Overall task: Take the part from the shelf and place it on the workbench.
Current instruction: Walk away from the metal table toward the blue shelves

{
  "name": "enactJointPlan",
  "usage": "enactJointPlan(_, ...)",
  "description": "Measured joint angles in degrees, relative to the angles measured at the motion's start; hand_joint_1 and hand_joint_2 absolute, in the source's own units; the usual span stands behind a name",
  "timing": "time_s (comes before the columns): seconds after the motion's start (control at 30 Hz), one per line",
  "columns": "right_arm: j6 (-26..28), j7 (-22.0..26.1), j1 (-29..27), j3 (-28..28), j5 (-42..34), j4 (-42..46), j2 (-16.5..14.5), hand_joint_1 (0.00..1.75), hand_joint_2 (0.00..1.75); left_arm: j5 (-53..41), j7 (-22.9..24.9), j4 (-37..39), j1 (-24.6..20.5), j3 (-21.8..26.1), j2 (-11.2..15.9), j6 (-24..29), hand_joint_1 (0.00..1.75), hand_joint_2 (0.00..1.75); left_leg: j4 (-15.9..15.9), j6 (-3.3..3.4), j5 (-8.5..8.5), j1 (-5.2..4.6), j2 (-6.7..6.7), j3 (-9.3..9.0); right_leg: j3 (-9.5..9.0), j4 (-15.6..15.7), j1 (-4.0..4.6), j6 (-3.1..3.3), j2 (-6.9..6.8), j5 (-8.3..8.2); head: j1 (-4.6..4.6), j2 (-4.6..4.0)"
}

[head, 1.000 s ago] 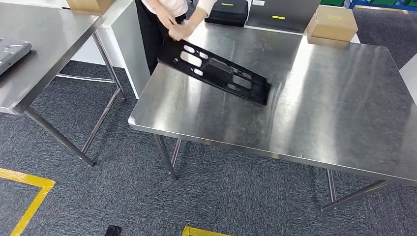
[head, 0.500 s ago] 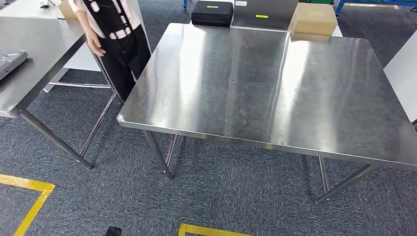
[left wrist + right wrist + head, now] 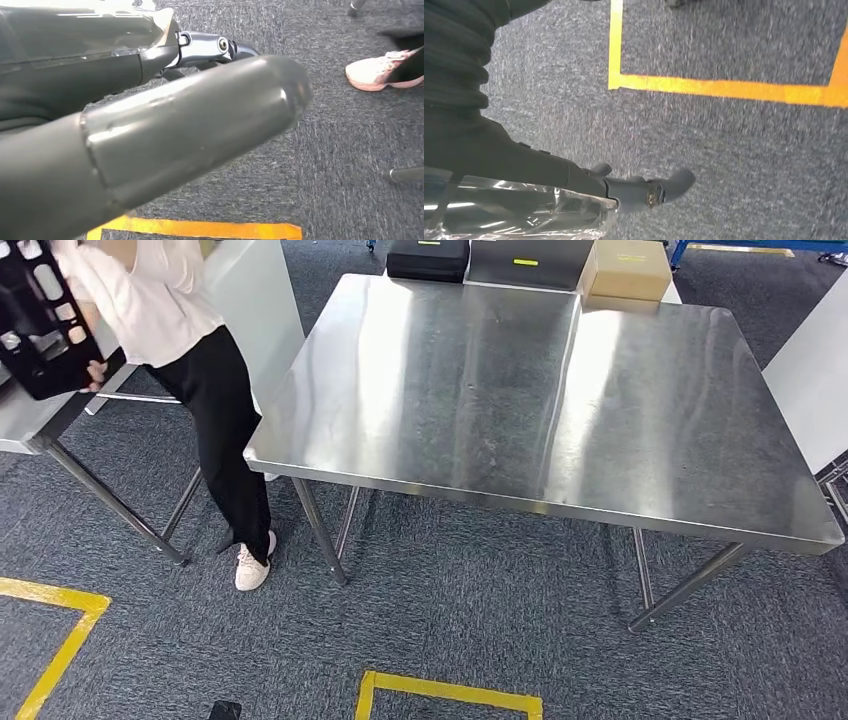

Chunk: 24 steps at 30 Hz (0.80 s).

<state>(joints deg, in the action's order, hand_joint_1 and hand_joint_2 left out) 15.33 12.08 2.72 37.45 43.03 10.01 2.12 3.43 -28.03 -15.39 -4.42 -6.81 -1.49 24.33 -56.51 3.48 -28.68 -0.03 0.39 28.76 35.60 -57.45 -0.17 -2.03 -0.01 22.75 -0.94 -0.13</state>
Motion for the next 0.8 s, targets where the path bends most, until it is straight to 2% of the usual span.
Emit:
enactJointPlan(0.03, 0.01, -0.01, -0.05, 0.02, -0.01, -0.03, 0.02, 0.0, 1.75, 0.03, 0.0, 0.0, -0.06, -0.06, -0.07, 0.02, 0.0, 0.0, 0.56, 0.25, 0.97, 0.14, 0.16, 0.56, 0.81, -1.4, 0.08, 0.11, 0.02, 1.5, 0.14, 0.0)
enactJointPlan(0.1, 0.03, -0.05, -0.13, 0.08, -0.05, -0.08, 0.1, 0.0, 1.75, 0.01, 0.01, 0.01, -0.15, -0.24, -0.13, -0.02, 0.0, 0.0, 1.06, 0.45, 2.47, 0.19, 0.34, 2.06, 2.8, -6.93, 0.06, 0.7, 0.04, 6.59, 0.43, 0.0)
enactJointPlan(0.13, 0.05, -0.07, -0.12, 0.13, -0.08, -0.09, 0.18, 0.0, 1.75, 0.01, 0.02, 0.01, -0.15, -0.32, -0.11, -0.05, 0.0, 0.0, 1.02, 0.44, 3.14, 0.16, 0.46, 2.95, 3.54, -10.54, -0.05, 0.75, 0.04, 8.94, 0.6, 0.0)
enactJointPlan(0.17, 0.08, -0.08, -0.12, 0.19, -0.11, -0.09, 0.24, 0.0, 1.75, 0.0, 0.03, 0.02, -0.14, -0.39, -0.12, -0.09, 0.0, 0.0, 0.96, 0.39, 3.79, 0.13, 0.57, 3.85, 3.65, -13.38, -0.17, 0.44, 0.04, 10.06, 0.61, 0.0)
enactJointPlan(0.2, 0.11, -0.08, -0.13, 0.25, -0.14, -0.09, 0.29, 0.0, 1.75, 0.0, 0.05, 0.02, -0.14, -0.45, -0.14, -0.12, 0.0, 0.0, 0.88, 0.31, 4.49, 0.11, 0.69, 4.78, 3.08, -15.09, -0.32, -0.15, 0.04, 10.09, 0.6, 0.0)
enactJointPlan(0.23, 0.14, -0.08, -0.12, 0.28, -0.14, -0.09, 0.31, 0.0, 1.75, 0.0, 0.07, 0.02, -0.14, -0.51, -0.16, -0.14, 0.0, 0.0, 0.75, 0.15, 5.16, 0.14, 0.79, 5.65, 1.5, -14.8, -0.49, -0.91, 0.03, 9.02, 0.62, 0.0)
enactJointPlan(0.27, 0.18, -0.08, -0.11, 0.3, -0.12, -0.09, 0.33, 0.0, 1.75, 0.0, 0.08, 0.02, -0.15, -0.57, -0.19, -0.15, 0.0, 0.0, 0.53, -0.05, 5.75, 0.18, 0.85, 6.46, -1.03, -12.55, -0.68, -1.58, 0.02, 7.61, 0.62, 0.0)
enactJointPlan(0.3, 0.2, -0.08, -0.03, 0.31, -0.1, -0.09, 0.33, 0.0, 1.75, 0.0, 0.09, 0.02, -0.17, -0.63, -0.2, -0.15, 0.0, 0.0, 0.22, -0.33, 6.26, 0.18, 0.87, 7.17, -4.33, -8.41, -0.89, -1.93, 0.01, 7.04, 0.63, 0.0)
enactJointPlan(0.33, 0.22, -0.07, 0.06, 0.32, -0.08, -0.09, 0.36, 0.0, 1.75, 0.0, 0.1, 0.02, -0.19, -0.69, -0.2, -0.16, 0.0, 0.0, -0.15, -0.67, 6.72, 0.14, 0.89, 7.72, -7.74, -3.71, -0.8, -1.82, 0.05, 7.28, 0.61, 0.0)
enactJointPlan(0.37, 0.23, -0.07, 0.13, 0.32, -0.05, -0.09, 0.36, 0.0, 1.75, 0.0, 0.09, 0.02, -0.2, -0.72, -0.17, -0.15, 0.0, 0.0, -0.41, -1.01, 7.16, 0.06, 0.91, 8.04, -10.07, -0.06, -0.66, -1.44, 0.06, 7.92, 0.56, 0.0)
enactJointPlan(0.4, 0.23, -0.06, 0.19, 0.33, -0.03, -0.1, 0.34, 0.0, 1.75, 0.0, 0.09, 0.02, -0.22, -0.74, -0.15, -0.15, 0.0, 0.0, -0.56, -1.3, 7.57, -0.01, 0.94, 8.19, -11.43, 2.34, -0.44, -0.94, 0.09, 8.72, 0.48, 0.0)
enactJointPlan(0.43, 0.24, -0.06, 0.19, 0.34, -0.01, -0.1, 0.35, 0.0, 1.75, 0.01, 0.09, 0.03, -0.22, -0.75, -0.14, -0.14, 0.0, 0.0, -0.59, -1.57, 8.01, -0.02, 0.96, 8.21, -11.7, 3.02, -0.14, -0.44, 0.09, 8.88, 0.36, 0.0)
enactJointPlan(0.47, 0.24, -0.07, 0.15, 0.36, -0.01, -0.15, 0.31, 0.0, 1.75, 0.01, 0.09, 0.06, -0.19, -0.76, -0.11, -0.14, 0.0, 0.0, -0.58, -1.84, 8.31, 0.1, 0.9, 8.26, -11.23, 2.8, -0.33, 0.07, 0.01, 8.55, 0.24, 0.0)
enactJointPlan(0.5, 0.25, -0.07, 0.15, 0.38, -0.01, -0.18, 0.29, 0.0, 1.75, 0.03, 0.11, 0.09, -0.13, -0.77, -0.1, -0.13, 0.0, 0.0, -0.92, -2.15, 7.76, 0.26, 0.73, 8.52, -10.85, 2.69, -0.48, 0.62, -0.08, 8.14, 0.12, 0.0)
enactJointPlan(0.53, 0.26, -0.08, 0.14, 0.39, -0.01, -0.22, 0.27, 0.0, 1.75, 0.05, 0.13, 0.13, -0.02, -0.79, -0.1, -0.13, 0.0, 0.0, -2.09, -2.51, 6.0, 0.43, 0.5, 9.0, -10.33, 2.63, -0.63, 1.34, -0.18, 7.6, -0.01, 0.0)
enactJointPlan(0.6, 0.27, -0.08, 0.14, 0.41, -0.02, -0.26, 0.24, 0.0, 1.75, 0.09, 0.16, 0.16, 0.14, -0.83, -0.11, -0.12, 0.0, 0.0, -7.6, -3.13, -0.03, 0.63, 0.1, 10.51, -8.97, 2.59, -0.66, 2.39, -0.33, 6.36, -0.2, 0.0)
enactJointPlan(0.63, 0.27, -0.07, 0.11, 0.41, -0.02, -0.26, 0.24, 0.0, 1.75, 0.1, 0.17, 0.17, 0.19, -0.85, -0.12, -0.12, 0.0, 0.0, -11.43, -3.33, -2.86, 0.66, 0.04, 11.26, -8.27, 2.53, -0.56, 2.67, -0.35, 5.74, -0.24, 0.0)
enactJointPlan(0.67, 0.27, -0.07, 0.08, 0.43, -0.04, -0.26, 0.25, 0.0, 1.75, 0.1, 0.17, 0.17, 0.2, -0.85, -0.11, -0.12, 0.0, 0.0, -14.72, -3.45, -4.39, 0.67, 0.03, 11.65, -7.58, 2.43, -0.47, 2.68, -0.34, 5.15, -0.27, 0.0)
enactJointPlan(0.7, 0.27, -0.04, 0.04, 0.45, -0.07, -0.26, 0.25, 0.0, 1.75, 0.11, 0.19, 0.17, 0.2, -0.85, -0.11, -0.12, 0.0, 0.0, -16.7, -3.49, -4.61, 0.67, 0.03, 11.36, -6.83, 2.26, -0.39, 2.6, -0.32, 4.59, -0.26, 0.0)
enactJointPlan(0.73, 0.27, -0.01, -0.01, 0.48, -0.1, -0.26, 0.26, 0.0, 1.75, 0.11, 0.21, 0.17, 0.21, -0.86, -0.12, -0.11, 0.0, 0.0, -16.57, -3.4, -3.69, 0.67, 0.03, 10.1, -6.1, 2.01, -0.35, 2.46, -0.29, 4.13, -0.28, 0.0)
enactJointPlan(0.77, 0.27, 0.03, -0.06, 0.53, -0.14, -0.26, 0.26, 0.0, 1.75, 0.11, 0.24, 0.17, 0.2, -0.87, -0.13, -0.11, 0.0, 0.0, -14.33, -3.18, -2.22, 0.66, -0.02, 7.82, -5.36, 1.7, -0.33, 2.29, -0.24, 3.77, -0.29, 0.0)
enactJointPlan(0.8, 0.27, 0.09, -0.09, 0.59, -0.17, -0.26, 0.26, 0.0, 1.75, 0.11, 0.28, 0.17, 0.17, -0.89, -0.14, -0.11, 0.0, 0.0, -10.48, -2.84, -1.07, 0.64, -0.18, 4.82, -4.72, 1.36, -0.32, 2.13, -0.21, 3.49, -0.29, 0.0)
